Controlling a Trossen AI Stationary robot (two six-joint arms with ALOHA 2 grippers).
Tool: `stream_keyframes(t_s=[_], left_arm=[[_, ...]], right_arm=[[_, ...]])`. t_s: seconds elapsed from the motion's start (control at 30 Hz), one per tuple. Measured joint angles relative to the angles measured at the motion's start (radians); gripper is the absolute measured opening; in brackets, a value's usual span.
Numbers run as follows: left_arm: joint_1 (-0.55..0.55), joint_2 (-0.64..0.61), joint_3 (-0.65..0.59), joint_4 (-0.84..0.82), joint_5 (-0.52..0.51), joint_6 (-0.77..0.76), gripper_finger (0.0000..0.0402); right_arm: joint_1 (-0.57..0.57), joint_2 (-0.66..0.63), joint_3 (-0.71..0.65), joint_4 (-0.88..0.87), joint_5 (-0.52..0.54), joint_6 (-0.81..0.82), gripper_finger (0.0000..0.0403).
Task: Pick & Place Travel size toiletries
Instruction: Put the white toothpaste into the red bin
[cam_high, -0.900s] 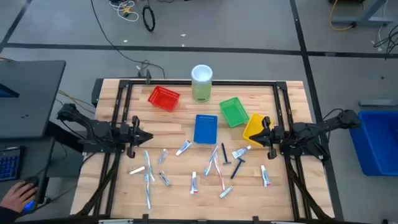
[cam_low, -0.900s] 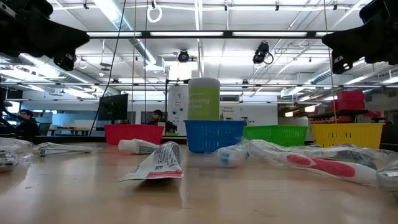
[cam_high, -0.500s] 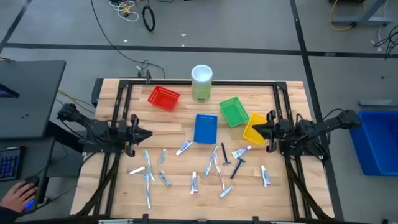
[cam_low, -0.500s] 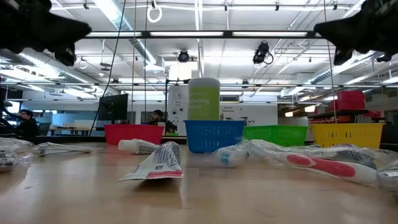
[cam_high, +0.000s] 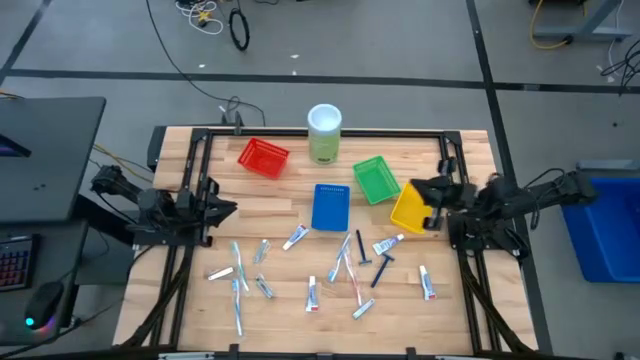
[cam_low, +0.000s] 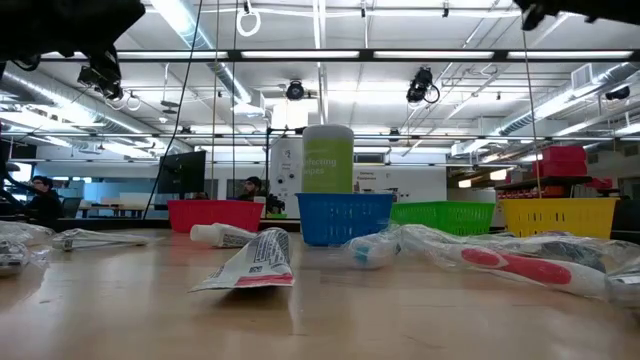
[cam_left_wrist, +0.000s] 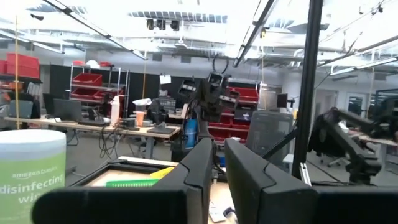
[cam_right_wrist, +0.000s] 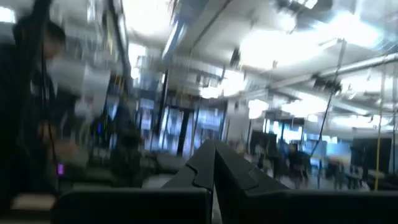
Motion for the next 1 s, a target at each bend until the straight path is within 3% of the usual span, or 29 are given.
stream_keyframes(t_s=[0.27,0.57,0.8,1.0], left_arm=[[0.0,0.222,0.121,0.0,-0.053,-0.004,0.0114],[0.0,0.608,0.237,-0.003,-0.164,-0.131,0.0152],[0.001,0.887,0.302,-0.003,-0.236,-0.319,0.0155],[0.037,1.115,0.378,-0.003,-0.228,-0.431,0.0155]], right_arm=[[-0.037,0.317,0.164,-0.164,-0.001,0.075,0.0009],[-0.081,0.494,0.166,-0.298,-0.003,0.258,0.0013],[-0.122,0.573,0.166,-0.361,-0.029,0.333,0.0063],[-0.156,0.614,0.166,-0.348,-0.096,0.398,0.0115]])
